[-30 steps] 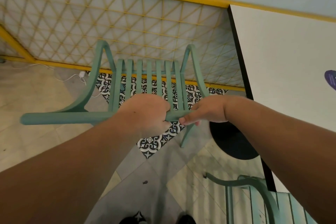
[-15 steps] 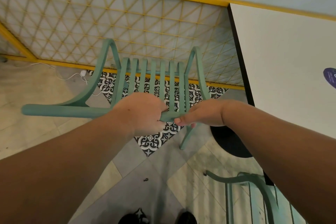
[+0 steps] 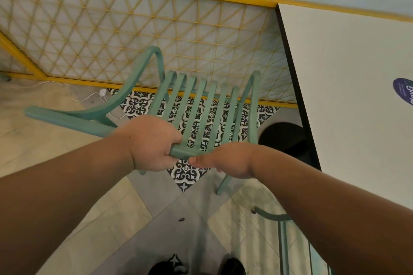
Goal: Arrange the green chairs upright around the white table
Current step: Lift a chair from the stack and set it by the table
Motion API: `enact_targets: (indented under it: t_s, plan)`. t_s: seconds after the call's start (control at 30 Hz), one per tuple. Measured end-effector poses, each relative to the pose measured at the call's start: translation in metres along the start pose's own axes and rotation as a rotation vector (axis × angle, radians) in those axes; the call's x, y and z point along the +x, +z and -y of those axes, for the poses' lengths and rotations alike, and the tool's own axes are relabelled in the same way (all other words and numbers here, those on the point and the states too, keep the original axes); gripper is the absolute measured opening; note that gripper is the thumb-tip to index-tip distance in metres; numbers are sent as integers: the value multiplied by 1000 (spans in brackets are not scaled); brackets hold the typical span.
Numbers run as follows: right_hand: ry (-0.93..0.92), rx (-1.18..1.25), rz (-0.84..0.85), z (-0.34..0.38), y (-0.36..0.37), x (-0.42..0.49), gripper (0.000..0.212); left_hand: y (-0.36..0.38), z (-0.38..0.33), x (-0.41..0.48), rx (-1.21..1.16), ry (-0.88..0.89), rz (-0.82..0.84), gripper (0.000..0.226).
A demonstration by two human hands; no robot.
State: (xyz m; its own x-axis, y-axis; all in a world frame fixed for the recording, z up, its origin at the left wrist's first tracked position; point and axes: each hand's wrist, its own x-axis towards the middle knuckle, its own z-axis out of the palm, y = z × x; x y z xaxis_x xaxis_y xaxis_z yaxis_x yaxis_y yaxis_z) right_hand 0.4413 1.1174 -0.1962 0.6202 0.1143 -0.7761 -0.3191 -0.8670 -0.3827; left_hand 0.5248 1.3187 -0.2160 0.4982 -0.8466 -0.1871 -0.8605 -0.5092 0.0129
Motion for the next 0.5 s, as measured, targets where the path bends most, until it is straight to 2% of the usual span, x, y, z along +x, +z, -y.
enact_targets:
  t_s: [0.13, 0.23, 0.33, 0.4, 0.5]
  plan:
    - [-16, 9, -10, 6, 2, -4, 92, 6, 6, -6, 1, -25, -95, 39]
    - [-16, 63, -33, 17, 11, -1, 95, 6, 19, -13, 33, -35, -88, 37]
    - [-58, 85, -36, 26, 21, 3, 81, 6, 29, -19, 73, -47, -50, 39]
    - [-74, 68, -77, 28, 24, 5, 75, 6, 31, -18, 96, -55, -55, 42]
    - [-42, 39, -170, 27, 28, 6, 78, 5, 26, -18, 102, -108, -66, 42]
